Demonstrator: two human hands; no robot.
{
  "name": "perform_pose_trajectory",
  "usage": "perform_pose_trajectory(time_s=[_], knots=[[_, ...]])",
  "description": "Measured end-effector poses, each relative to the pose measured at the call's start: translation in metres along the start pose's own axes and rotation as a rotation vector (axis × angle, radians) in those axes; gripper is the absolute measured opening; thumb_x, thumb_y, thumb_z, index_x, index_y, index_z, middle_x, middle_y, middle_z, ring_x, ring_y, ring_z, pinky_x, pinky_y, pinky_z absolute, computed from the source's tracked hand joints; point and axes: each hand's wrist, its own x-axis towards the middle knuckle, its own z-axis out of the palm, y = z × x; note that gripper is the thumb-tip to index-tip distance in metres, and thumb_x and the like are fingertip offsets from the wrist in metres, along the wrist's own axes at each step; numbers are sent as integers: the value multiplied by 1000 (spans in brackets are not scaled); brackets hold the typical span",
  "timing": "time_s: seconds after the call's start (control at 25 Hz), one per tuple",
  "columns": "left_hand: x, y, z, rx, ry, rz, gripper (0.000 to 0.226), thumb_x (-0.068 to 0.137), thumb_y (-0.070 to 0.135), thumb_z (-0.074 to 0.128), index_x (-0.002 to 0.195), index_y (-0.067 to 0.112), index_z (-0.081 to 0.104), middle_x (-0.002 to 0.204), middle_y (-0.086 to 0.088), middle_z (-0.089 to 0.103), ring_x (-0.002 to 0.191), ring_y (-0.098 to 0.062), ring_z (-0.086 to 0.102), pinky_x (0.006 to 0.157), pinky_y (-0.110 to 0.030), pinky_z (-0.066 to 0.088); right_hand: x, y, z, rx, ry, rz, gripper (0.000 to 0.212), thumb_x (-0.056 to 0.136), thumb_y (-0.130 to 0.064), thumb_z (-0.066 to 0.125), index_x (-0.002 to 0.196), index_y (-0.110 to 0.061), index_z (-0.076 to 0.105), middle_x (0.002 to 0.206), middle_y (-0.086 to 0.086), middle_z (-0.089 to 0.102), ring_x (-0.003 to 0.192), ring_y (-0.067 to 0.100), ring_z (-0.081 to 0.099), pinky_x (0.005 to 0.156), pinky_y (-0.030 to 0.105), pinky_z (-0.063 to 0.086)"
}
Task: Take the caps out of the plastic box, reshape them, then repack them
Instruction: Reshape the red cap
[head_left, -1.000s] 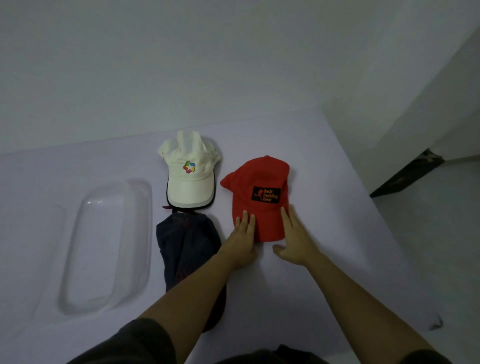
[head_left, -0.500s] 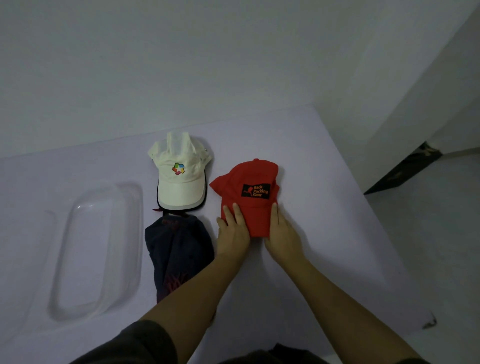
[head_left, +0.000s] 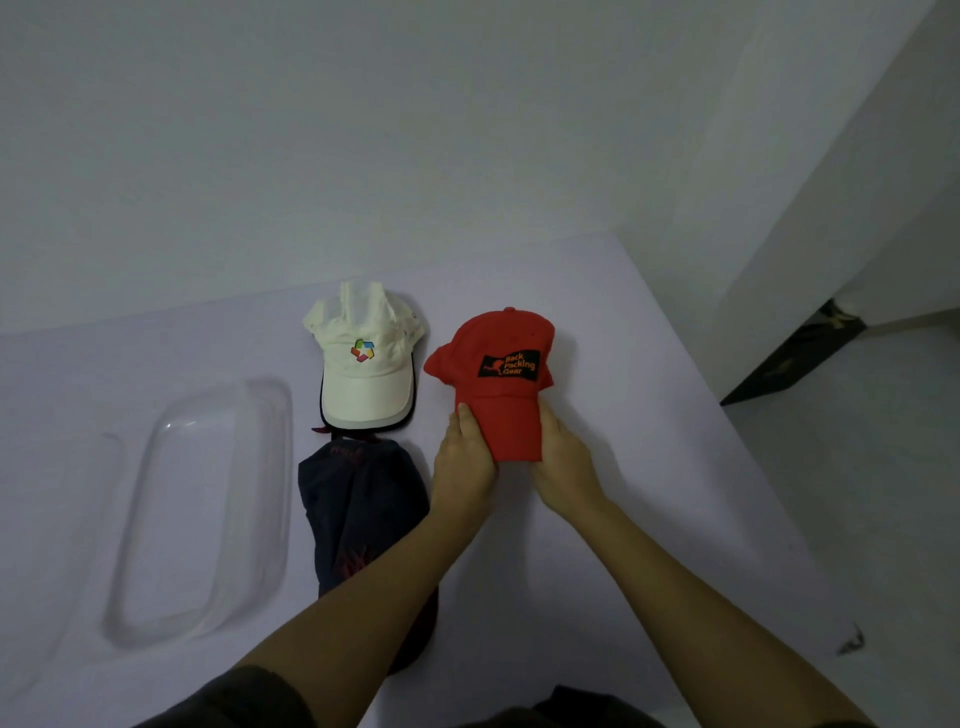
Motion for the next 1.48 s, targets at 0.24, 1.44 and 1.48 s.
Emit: perform_pose_trajectory(time_s=[0.24,1.44,1.48], knots=[[-9,8,-12,-243,105,33,55,91,1,40,144,7,27,110,-15,64,91,-26,61,82,-37,50,-3,-35,-16,324,-82,73,45,97,-17,45,141,-18,35,124,4,58,107,18,57,89,21,40],[-15,5,-73,-570,-146,309,87,77,55,53,140,6,18,150,9,12,126,24,19,95,1,30,-24,-29,-58,368,-233,0,127,38,-57,88,133,-43,6,143,-5,21,130,14,37,98,44,49],[-13,12,-74,-590,-76,295,81,78,52,53,137,6,23,147,8,19,123,25,24,93,1,31,-24,-31,-57,329,-206,14,133,33,-57,89,135,-43,3,143,-7,19,130,14,35,99,44,48]])
